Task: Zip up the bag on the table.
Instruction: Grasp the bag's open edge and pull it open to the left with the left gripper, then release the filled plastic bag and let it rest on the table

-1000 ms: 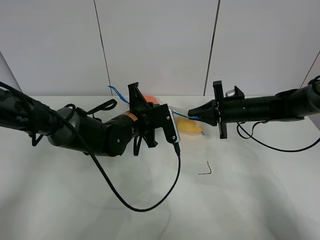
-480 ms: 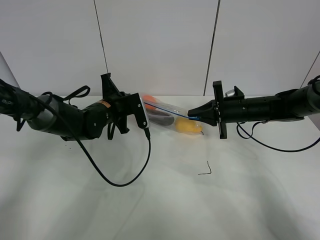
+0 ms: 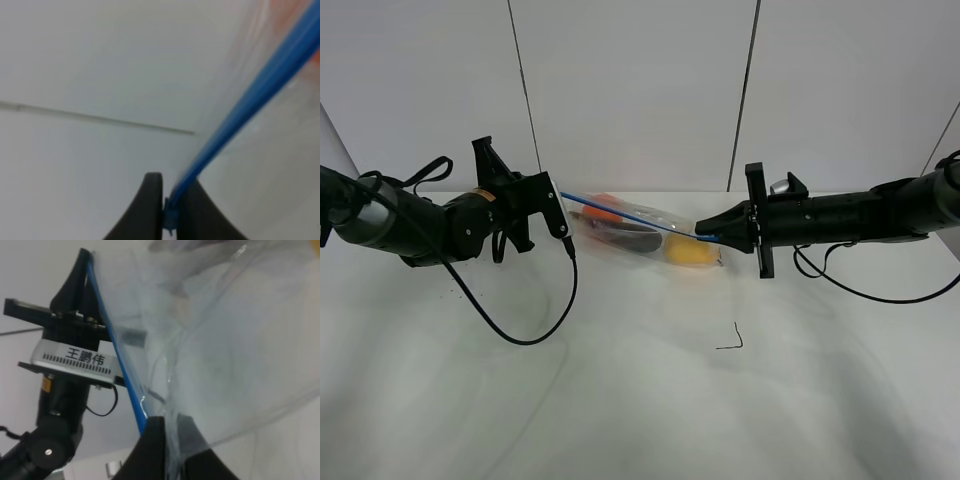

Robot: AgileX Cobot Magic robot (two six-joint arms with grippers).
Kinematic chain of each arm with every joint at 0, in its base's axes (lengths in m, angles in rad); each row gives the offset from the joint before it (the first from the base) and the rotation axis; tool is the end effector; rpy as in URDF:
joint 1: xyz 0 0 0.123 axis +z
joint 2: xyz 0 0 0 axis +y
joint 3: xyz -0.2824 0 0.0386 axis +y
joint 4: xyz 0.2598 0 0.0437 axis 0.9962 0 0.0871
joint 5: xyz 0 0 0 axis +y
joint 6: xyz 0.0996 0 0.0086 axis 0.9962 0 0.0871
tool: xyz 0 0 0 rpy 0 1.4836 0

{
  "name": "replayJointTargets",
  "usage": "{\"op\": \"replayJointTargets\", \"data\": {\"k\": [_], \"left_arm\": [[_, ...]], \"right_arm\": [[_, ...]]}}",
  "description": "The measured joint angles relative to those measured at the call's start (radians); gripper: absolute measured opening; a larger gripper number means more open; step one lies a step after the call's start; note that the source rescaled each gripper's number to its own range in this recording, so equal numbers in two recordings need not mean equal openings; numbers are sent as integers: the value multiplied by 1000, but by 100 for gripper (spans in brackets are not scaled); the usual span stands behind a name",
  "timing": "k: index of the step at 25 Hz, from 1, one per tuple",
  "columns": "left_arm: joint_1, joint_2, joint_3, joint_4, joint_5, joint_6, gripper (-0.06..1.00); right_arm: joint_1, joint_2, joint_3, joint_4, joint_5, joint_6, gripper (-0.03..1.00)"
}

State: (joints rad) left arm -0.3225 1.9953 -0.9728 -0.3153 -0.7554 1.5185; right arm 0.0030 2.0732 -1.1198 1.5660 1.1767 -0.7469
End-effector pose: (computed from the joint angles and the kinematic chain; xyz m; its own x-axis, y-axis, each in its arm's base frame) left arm 0.4049 -0.1129 0.1455 0.0533 0.9707 -0.2341 0.2169 0.2176 0.9516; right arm 0.3800 0.0935 0.1359 -0.9583 0.2756 0.0753 0.1510 0.2648 0.9524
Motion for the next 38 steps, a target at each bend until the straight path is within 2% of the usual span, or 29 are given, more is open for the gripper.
{"op": "replayJointTargets", "data": {"k": [6,11,13,20,22,26,32,35,38], "left_arm": [[2,0,0,17,0,-10,0],[2,0,0,24,-2,-105,3],[10,0,0,10,-12,-132,11],[23,0,0,-13,-31,-233,56],[24,0,0,-13,-31,-244,62],[39,0,0,-18,-31,-248,65],[116,0,0,-21,-31,-269,66],[149,0,0,-22,-31,-336,67],[172,0,0,-31,-31,-434,73]], "right_arm": [[0,0,0,2,0,0,0],[0,0,0,1,0,0,0],[0,0,0,-15,0,0,0],[0,0,0,-25,1,0,0],[0,0,0,-27,1,0,0],[0,0,0,-27,2,0,0],[0,0,0,-29,2,0,0],[0,0,0,-29,2,0,0],[0,0,0,-29,2,0,0]]}}
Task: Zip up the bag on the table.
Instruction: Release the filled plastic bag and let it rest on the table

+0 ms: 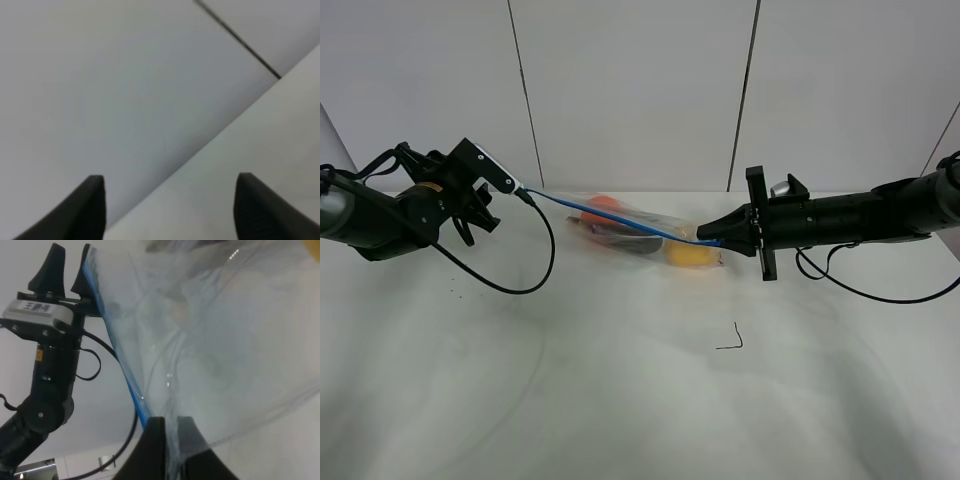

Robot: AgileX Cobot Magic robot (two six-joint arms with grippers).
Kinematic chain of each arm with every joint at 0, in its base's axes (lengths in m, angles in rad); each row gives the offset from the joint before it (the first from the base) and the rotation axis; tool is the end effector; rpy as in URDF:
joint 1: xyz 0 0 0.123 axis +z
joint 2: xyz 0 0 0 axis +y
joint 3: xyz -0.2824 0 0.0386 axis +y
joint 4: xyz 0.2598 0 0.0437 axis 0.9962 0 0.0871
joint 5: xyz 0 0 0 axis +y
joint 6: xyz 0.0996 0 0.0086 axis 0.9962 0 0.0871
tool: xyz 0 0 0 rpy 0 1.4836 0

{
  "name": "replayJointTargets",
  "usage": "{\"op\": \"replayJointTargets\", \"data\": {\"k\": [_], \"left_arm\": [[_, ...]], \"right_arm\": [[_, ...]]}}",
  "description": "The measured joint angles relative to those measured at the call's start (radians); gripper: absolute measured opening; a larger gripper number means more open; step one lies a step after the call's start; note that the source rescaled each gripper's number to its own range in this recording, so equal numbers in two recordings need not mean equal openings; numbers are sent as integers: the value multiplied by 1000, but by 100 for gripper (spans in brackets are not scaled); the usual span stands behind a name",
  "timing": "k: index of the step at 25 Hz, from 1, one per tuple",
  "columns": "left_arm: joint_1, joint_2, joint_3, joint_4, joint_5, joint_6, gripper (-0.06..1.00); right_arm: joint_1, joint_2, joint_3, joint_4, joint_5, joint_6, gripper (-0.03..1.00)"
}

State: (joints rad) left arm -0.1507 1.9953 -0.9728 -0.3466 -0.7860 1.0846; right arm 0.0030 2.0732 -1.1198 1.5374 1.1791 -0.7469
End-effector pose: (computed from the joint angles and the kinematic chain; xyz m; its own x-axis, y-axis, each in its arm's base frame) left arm 0.4185 -0.0393 0.1480 -0.1841 0.7556 -0.6287 0.0720 0.6483 0.7580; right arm 0.3779 0.0935 0.1344 -0.9645 0.2544 0.0709 0.1446 0.2841 0.9478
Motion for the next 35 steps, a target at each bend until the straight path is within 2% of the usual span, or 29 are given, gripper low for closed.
{"op": "replayJointTargets", "data": {"k": [5,8,14,16,20,24,28,30,35], "left_arm": [[32,0,0,-77,18,-76,78],[55,0,-17,-145,109,-140,79],[137,0,-108,-314,478,-169,79],[171,0,-141,-357,638,-173,79],[226,-1,-181,-393,934,-203,79],[232,-12,-185,-392,1094,-257,80],[232,-20,-201,-347,1200,-378,93],[232,-22,-221,-281,1272,-464,98],[232,-22,-337,-26,1468,-759,100]], "right_arm": [[0,0,0,-1,0,0,0],[0,0,0,-2,0,0,0],[0,0,0,-2,1,0,0],[0,0,0,-2,1,0,0],[0,0,0,-2,1,0,0],[0,0,0,-2,1,0,0],[0,0,0,-2,1,0,0],[0,0,0,-1,1,0,0],[0,0,0,-1,2,0,0]]}}
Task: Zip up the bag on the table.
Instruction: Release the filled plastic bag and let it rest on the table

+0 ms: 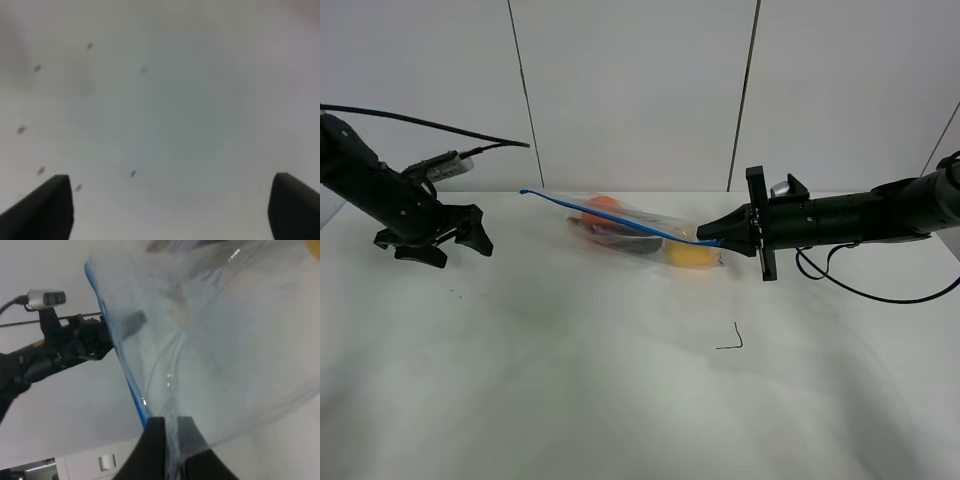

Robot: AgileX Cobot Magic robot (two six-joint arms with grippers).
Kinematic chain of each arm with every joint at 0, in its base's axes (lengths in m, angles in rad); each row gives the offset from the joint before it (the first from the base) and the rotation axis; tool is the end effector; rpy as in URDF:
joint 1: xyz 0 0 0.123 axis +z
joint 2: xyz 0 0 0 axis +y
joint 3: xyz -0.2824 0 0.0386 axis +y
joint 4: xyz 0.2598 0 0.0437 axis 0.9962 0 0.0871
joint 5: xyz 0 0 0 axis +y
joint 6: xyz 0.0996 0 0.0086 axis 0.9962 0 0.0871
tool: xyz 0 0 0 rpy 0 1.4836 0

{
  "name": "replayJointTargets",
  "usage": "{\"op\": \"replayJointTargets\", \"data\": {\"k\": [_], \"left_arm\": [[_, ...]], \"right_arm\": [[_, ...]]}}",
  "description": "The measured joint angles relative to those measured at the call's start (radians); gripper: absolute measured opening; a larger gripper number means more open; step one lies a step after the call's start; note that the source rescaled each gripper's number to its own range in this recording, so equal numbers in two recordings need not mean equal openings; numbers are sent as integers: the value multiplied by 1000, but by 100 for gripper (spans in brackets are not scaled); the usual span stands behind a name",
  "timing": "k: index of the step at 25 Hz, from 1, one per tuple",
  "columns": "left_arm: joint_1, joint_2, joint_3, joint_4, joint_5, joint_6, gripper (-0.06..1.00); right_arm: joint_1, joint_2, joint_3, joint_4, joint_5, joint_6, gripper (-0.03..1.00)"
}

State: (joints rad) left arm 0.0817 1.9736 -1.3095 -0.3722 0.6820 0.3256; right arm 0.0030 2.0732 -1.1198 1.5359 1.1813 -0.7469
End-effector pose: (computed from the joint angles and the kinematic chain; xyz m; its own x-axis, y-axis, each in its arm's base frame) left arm 0.4112 0.0106 0.1504 -0.9371 -0.0461 -0.3460 0.0275 0.9784 -0.2049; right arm 0.3776 0.0936 0.1344 -0.9651 0.2519 0.0711 0.1439 0.2838 0.9480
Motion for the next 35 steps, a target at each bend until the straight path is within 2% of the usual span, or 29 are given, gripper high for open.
{"op": "replayJointTargets", "data": {"k": [3,5,9,14,19,24,29,35], "left_arm": [[-1,0,-90,149,130,-151,100],[-6,0,-141,228,198,-213,100],[-32,-1,-198,287,303,-286,100],[-112,-1,-204,372,368,-347,100],[-126,-1,-204,372,401,-359,100],[-118,-1,-204,393,503,-356,100],[-118,-10,-200,392,503,-356,99],[-118,-195,-59,408,503,-356,99]], "right_arm": [[0,0,0,0,0,0,0],[0,0,0,0,1,0,0],[0,0,0,0,1,0,0],[0,0,0,0,1,0,0],[0,0,0,0,13,0,0],[0,0,0,0,14,0,0],[0,0,0,0,14,0,0],[0,0,0,0,15,0,0]]}}
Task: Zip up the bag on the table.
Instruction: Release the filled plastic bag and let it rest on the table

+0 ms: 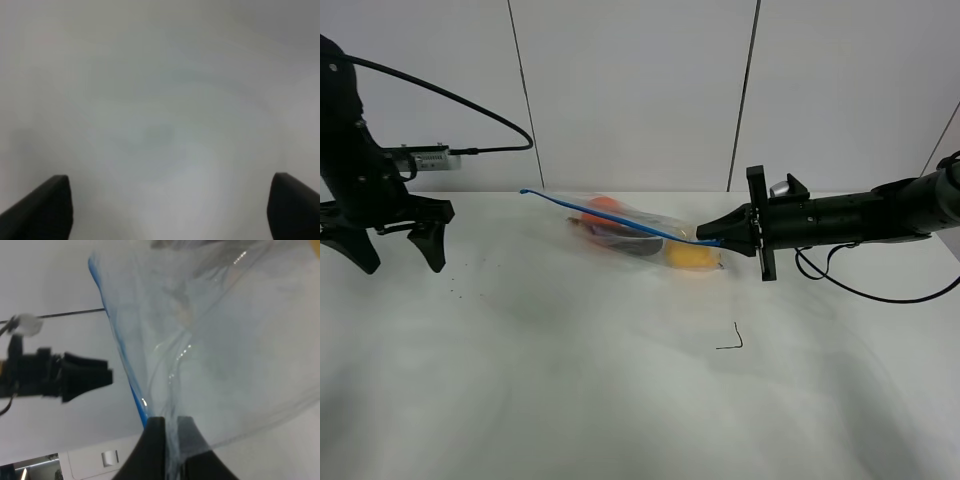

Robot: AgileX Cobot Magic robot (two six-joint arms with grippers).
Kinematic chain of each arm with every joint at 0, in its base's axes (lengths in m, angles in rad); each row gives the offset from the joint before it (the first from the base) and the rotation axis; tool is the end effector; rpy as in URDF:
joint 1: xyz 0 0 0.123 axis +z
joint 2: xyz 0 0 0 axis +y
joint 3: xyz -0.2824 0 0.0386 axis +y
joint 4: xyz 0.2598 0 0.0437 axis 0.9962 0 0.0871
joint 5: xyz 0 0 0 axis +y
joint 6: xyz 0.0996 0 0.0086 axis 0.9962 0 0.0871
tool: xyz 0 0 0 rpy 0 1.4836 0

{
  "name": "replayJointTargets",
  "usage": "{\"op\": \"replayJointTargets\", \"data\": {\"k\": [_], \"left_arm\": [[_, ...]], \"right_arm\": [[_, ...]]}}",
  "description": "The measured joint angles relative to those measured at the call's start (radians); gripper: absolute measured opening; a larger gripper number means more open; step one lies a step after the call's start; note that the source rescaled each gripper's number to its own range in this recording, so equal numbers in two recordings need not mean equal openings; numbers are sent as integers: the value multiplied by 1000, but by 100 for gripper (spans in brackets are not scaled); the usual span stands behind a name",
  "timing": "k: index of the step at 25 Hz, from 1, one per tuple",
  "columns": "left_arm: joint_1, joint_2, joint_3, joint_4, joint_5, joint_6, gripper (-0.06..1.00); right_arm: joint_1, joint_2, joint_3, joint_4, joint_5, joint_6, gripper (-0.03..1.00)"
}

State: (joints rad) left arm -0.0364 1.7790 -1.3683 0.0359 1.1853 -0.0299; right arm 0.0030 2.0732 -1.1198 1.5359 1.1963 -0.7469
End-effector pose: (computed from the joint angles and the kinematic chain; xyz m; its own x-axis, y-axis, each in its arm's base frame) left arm 0.3578 -0.0097 0.2279 -0.9978 0.0199 -0.0627 0.0179 0.9993 0.0322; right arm 0.3767 0.0942 0.1355 -0.9675 0.2416 0.0745 0.1417 0.2744 0.9511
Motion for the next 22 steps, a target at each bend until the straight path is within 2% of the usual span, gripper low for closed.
{"op": "replayJointTargets", "data": {"k": [12,18,22], "left_arm": [[0,-627,526,22,-7,0,99],[0,-944,764,22,-114,0,99],[0,-1149,861,22,-129,0,99]], "right_arm": [[0,0,0,0,0,0,0],[0,0,0,0,0,0,0],[0,0,0,0,0,0,0]]}}
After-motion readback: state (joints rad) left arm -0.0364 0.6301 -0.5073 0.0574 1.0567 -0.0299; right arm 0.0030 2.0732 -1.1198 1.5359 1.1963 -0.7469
